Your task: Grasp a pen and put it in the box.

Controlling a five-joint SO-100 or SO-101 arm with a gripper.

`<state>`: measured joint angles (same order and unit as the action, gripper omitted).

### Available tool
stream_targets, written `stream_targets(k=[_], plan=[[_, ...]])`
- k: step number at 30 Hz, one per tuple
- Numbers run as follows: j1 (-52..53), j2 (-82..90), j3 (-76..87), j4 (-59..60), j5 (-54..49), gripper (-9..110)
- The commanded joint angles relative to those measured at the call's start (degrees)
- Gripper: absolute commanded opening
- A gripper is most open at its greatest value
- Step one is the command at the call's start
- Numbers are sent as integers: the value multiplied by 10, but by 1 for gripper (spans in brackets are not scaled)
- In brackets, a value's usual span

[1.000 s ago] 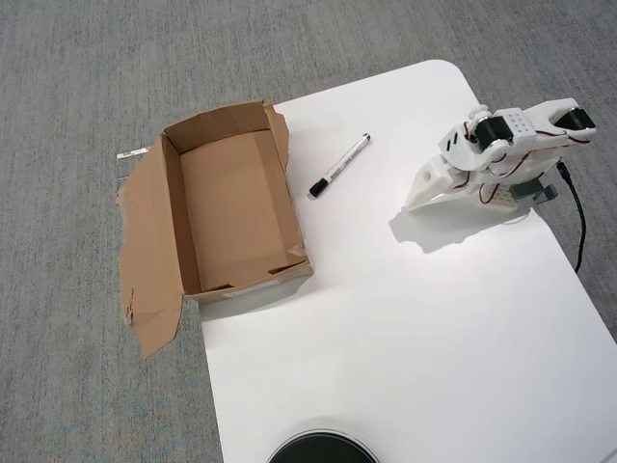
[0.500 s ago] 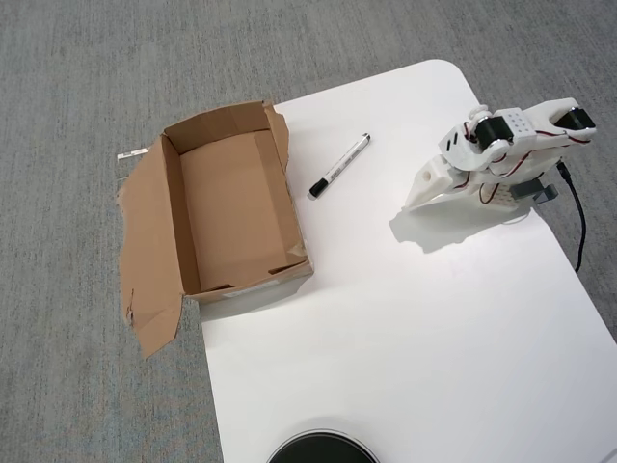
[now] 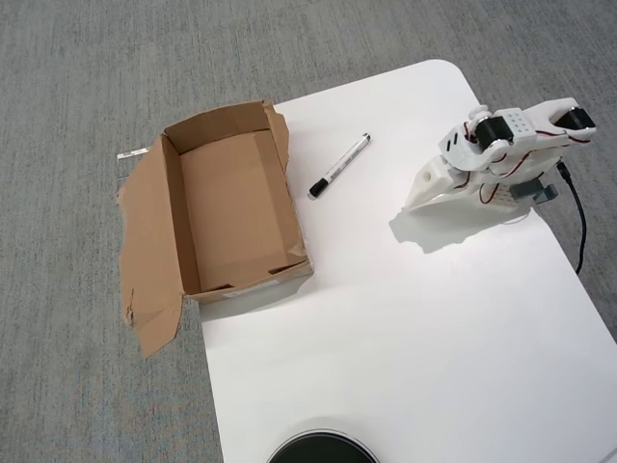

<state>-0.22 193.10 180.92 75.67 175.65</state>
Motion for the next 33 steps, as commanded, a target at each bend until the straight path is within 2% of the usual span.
stream_targets(k=[1,20,25,33], plan=[[-4,34,-23,-2,-7,1],[2,18,-220,-25,-1,1],[4,-129,-328,-25,0,1],[33,-468,-619,-25,0,1]])
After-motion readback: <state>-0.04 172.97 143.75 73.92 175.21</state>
